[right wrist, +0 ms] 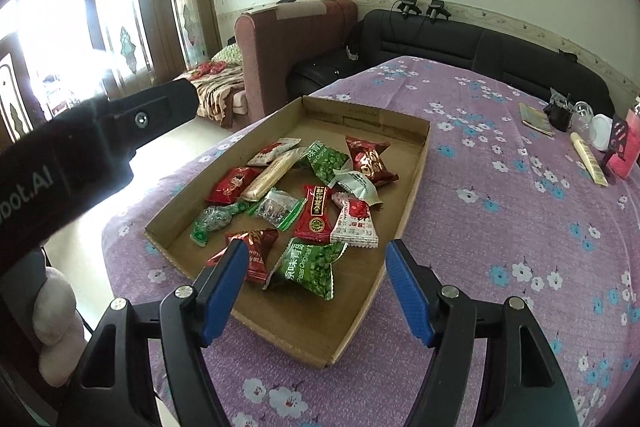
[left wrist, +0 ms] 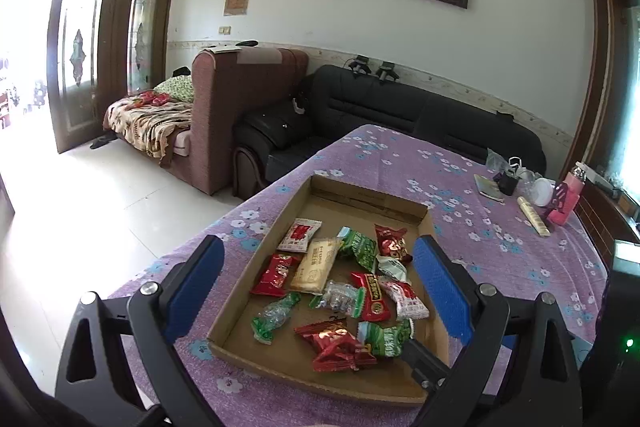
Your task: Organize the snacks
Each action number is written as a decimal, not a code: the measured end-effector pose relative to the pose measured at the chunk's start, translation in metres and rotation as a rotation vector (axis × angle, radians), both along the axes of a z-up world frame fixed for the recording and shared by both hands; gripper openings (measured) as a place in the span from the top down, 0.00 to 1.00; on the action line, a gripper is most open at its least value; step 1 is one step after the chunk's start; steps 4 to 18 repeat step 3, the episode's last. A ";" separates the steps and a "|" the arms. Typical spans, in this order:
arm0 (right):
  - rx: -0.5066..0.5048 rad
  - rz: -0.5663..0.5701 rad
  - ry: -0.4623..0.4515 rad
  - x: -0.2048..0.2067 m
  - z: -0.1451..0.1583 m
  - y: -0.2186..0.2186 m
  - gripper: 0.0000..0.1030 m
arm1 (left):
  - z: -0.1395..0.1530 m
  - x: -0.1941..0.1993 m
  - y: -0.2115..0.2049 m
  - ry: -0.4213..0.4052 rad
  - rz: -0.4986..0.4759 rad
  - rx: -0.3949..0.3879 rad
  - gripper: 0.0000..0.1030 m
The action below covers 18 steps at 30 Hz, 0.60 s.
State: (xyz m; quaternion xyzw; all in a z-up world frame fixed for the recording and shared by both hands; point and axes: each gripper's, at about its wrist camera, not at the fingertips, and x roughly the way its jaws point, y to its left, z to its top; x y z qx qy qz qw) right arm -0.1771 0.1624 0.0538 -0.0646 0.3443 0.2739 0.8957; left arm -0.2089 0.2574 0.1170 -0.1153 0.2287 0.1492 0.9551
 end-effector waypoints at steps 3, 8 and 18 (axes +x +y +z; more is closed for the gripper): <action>-0.017 -0.031 -0.016 0.004 0.003 -0.001 0.31 | -0.001 0.006 0.005 0.017 0.015 -0.005 0.07; -0.017 -0.031 -0.016 0.004 0.003 -0.001 0.31 | -0.001 0.006 0.005 0.017 0.015 -0.005 0.07; -0.017 -0.031 -0.016 0.004 0.003 -0.001 0.31 | -0.001 0.006 0.005 0.017 0.015 -0.005 0.07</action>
